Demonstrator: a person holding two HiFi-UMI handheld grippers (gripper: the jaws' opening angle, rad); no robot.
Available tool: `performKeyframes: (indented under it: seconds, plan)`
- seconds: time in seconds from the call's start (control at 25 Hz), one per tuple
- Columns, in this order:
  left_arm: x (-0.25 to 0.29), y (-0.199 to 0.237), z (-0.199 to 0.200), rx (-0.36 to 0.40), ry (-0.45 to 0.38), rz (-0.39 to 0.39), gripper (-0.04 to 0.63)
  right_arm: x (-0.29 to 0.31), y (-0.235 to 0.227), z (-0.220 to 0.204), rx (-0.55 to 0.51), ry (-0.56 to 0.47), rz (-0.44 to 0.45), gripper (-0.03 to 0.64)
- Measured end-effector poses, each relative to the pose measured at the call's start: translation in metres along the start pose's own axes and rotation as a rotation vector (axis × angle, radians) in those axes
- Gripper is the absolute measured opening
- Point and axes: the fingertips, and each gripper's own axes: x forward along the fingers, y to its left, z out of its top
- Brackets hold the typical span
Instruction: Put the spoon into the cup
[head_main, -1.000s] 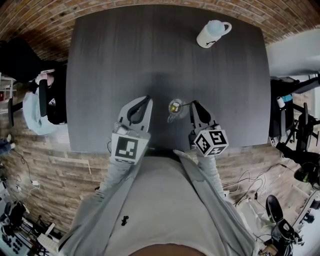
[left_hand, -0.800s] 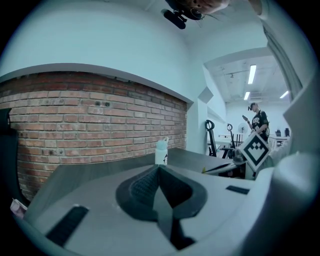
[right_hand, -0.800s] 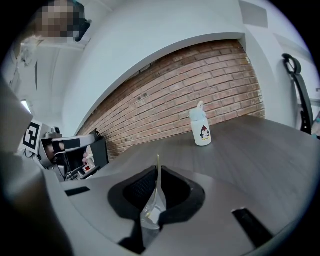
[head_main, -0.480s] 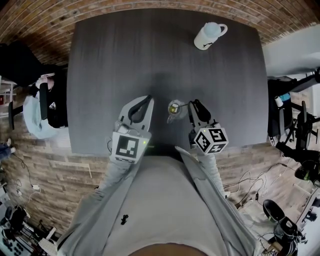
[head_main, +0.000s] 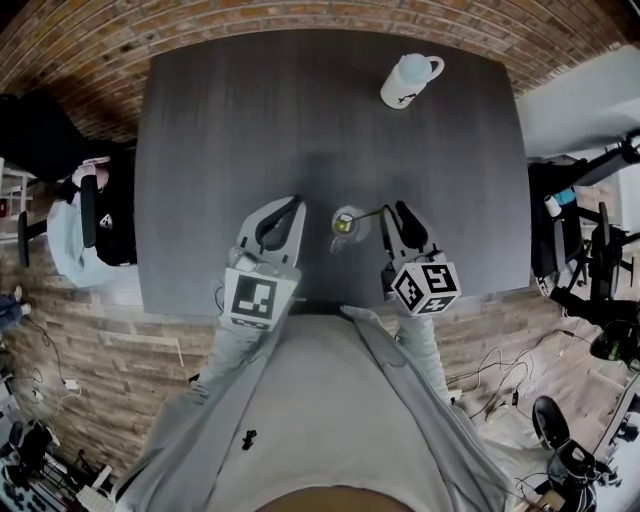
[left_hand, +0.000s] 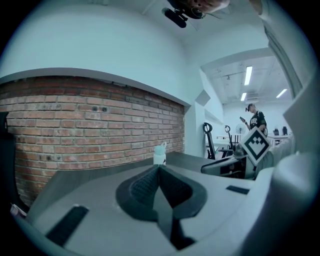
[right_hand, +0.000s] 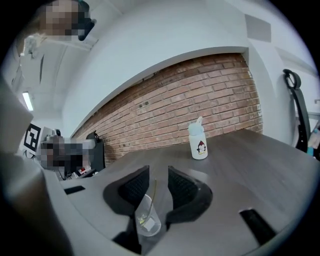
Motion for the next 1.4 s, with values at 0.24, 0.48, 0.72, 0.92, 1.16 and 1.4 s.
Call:
performKeyframes:
  seconds: [0.24, 0.48, 0.72, 0.92, 1.16, 1.4]
  plan:
    - [-0.003, 0.002, 0.006, -0.006, -0.017, 0.018, 0.018, -0.011, 0.007, 0.025, -0.073, -0.039, 0.016, 0.109]
    - [-0.007, 0.0, 0.016, -0.047, -0.034, 0.04, 0.018, -0.024, 0.02, 0.051, -0.166, -0.076, 0.037, 0.109]
    - [-0.014, -0.001, 0.029, -0.009, -0.067, 0.03, 0.018, -0.041, 0.036, 0.08, -0.28, -0.136, 0.025, 0.109]
    - [-0.023, -0.005, 0.039, -0.012, -0.089, 0.031, 0.018, -0.058, 0.047, 0.096, -0.325, -0.187, 0.009, 0.109]
    - [-0.034, -0.007, 0.052, 0.03, -0.125, 0.018, 0.018, -0.076, 0.055, 0.104, -0.35, -0.229, -0.034, 0.109]
    - [-0.038, -0.012, 0.06, 0.044, -0.144, 0.002, 0.018, -0.091, 0.059, 0.11, -0.363, -0.277, -0.083, 0.036]
